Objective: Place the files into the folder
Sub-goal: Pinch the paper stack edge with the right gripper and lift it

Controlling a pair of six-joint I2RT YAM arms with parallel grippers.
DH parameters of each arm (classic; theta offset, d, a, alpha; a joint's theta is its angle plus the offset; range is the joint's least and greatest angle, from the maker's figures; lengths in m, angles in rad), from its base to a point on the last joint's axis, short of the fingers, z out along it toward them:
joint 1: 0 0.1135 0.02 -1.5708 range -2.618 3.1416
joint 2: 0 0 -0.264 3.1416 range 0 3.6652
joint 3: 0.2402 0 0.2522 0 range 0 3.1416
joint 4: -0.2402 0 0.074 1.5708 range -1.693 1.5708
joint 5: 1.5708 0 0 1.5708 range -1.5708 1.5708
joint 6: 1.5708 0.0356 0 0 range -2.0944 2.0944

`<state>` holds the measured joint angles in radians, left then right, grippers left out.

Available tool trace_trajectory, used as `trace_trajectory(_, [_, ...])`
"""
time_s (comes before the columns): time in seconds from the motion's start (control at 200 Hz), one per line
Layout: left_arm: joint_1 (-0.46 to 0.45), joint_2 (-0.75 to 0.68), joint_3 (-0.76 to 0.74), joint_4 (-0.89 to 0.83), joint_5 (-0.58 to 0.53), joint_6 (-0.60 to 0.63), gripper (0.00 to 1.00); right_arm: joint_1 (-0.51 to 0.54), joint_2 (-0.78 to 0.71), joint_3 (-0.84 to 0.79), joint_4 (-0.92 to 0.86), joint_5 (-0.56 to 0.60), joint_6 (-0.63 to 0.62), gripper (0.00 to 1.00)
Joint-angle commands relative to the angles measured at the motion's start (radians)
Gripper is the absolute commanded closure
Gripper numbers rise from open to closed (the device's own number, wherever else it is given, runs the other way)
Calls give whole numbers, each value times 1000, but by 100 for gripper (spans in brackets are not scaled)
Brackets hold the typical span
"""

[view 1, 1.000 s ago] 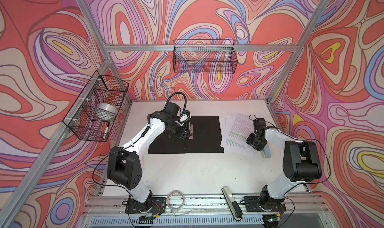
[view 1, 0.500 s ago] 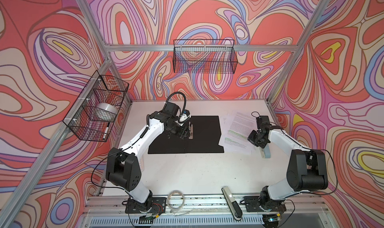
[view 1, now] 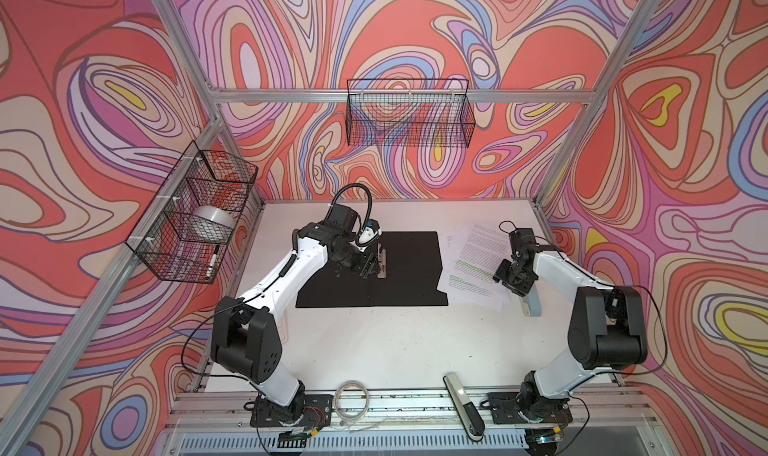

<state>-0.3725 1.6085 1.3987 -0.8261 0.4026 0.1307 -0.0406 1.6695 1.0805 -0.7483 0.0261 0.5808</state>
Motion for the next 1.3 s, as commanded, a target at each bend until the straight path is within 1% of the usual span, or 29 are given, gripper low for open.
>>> trace_trajectory(0.0, [-2, -33, -9, -15, -12, 22, 41, -5, 52, 40, 30, 29, -6, 42])
trace_trajectory(0.06, [-1, -36, -10, -15, -16, 23, 41, -11, 75, 49, 39, 47, 1, 42])
trace_trajectory(0.155, [-2, -39, -10, -15, -23, 25, 41, -16, 97, 66, 54, 46, 0, 41])
trace_trajectory(0.17, [-2, -39, -11, -15, -24, 26, 41, -16, 125, 70, 55, 45, -1, 41])
trace_trajectory(0.26, [-2, -42, -15, -11, -28, 30, 41, -18, 167, 82, 66, 41, -4, 41])
trace_trajectory(0.436, [-2, -47, -29, -6, -44, 36, 41, -25, 192, 75, 121, 4, -10, 44])
trace_trajectory(0.531, [-2, -50, -36, -1, -47, 34, 41, -27, 199, 72, 130, -3, -10, 51])
trace_trajectory(0.611, [-1, -50, -39, 1, -47, 31, 41, -27, 196, 65, 140, -7, -10, 65])
trace_trajectory(0.726, [-1, -50, -42, 4, -48, 29, 41, -28, 189, 54, 144, -12, -12, 79])
trace_trajectory(0.886, [-1, -51, -43, 2, -49, 31, 41, -28, 157, 39, 142, -15, -15, 92])
trace_trajectory(0.937, [-2, -53, -43, 2, -49, 32, 41, -28, 144, 38, 137, -17, -18, 94])
trace_trajectory(0.977, [-2, -54, -43, 1, -49, 33, 41, -28, 131, 36, 132, -18, -22, 100])
trace_trajectory(1.292, [-1, -61, -34, -7, -41, 28, 41, -27, 40, 59, 33, 8, -69, 100])
